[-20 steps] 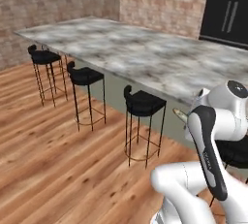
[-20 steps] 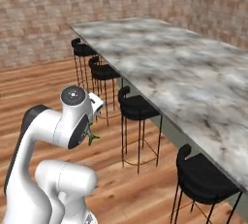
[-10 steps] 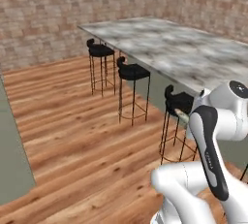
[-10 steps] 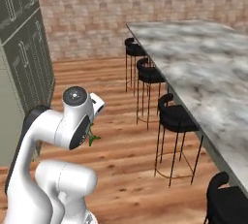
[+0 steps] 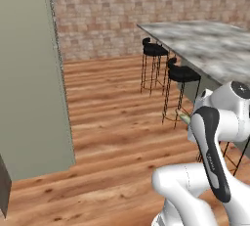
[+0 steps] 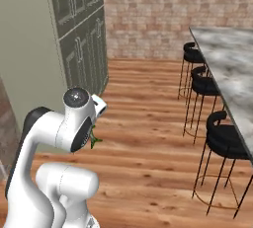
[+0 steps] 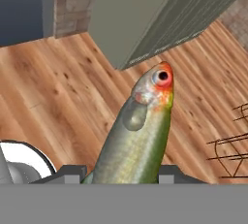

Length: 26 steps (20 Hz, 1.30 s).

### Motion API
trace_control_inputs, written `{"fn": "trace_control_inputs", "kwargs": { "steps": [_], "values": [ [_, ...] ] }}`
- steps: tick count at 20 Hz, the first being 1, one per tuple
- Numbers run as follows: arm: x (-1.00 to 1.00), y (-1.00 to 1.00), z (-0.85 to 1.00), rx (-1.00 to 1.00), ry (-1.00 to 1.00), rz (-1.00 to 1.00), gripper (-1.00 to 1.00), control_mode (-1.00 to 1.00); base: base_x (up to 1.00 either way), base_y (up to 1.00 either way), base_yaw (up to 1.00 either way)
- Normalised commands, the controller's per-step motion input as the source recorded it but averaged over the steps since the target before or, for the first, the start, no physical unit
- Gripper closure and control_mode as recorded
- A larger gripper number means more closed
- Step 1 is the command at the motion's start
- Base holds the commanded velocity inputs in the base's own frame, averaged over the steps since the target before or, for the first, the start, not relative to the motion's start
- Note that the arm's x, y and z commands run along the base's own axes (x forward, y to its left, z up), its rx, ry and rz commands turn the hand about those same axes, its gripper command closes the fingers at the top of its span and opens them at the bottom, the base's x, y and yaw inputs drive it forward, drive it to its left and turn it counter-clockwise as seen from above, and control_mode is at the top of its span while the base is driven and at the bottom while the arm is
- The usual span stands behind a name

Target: Place the fish on the bottom rack of the oven, and slide the tray back inside. Close the oven door.

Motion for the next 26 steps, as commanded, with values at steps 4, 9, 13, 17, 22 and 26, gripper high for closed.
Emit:
{"fn": "trace_control_inputs", "kwargs": {
  "steps": [4,9,13,17,22,26],
  "values": [
    [0.00,0.00,0.00,0.00,0.00,0.00,1.00,1.00,-0.03,0.24,0.48],
    [0.00,0.00,0.00,0.00,0.00,0.00,1.00,1.00,-0.01,0.22,0.48],
    [0.00,0.00,0.00,0.00,0.00,0.00,1.00,1.00,0.00,0.19,0.48],
    [0.00,0.00,0.00,0.00,0.00,0.00,1.00,1.00,-0.01,0.19,0.48],
    [0.00,0.00,0.00,0.00,0.00,0.00,1.00,1.00,0.00,0.19,0.50],
    [0.00,0.00,0.00,0.00,0.00,0.00,1.00,1.00,-0.01,0.14,0.52]
  ]
}}
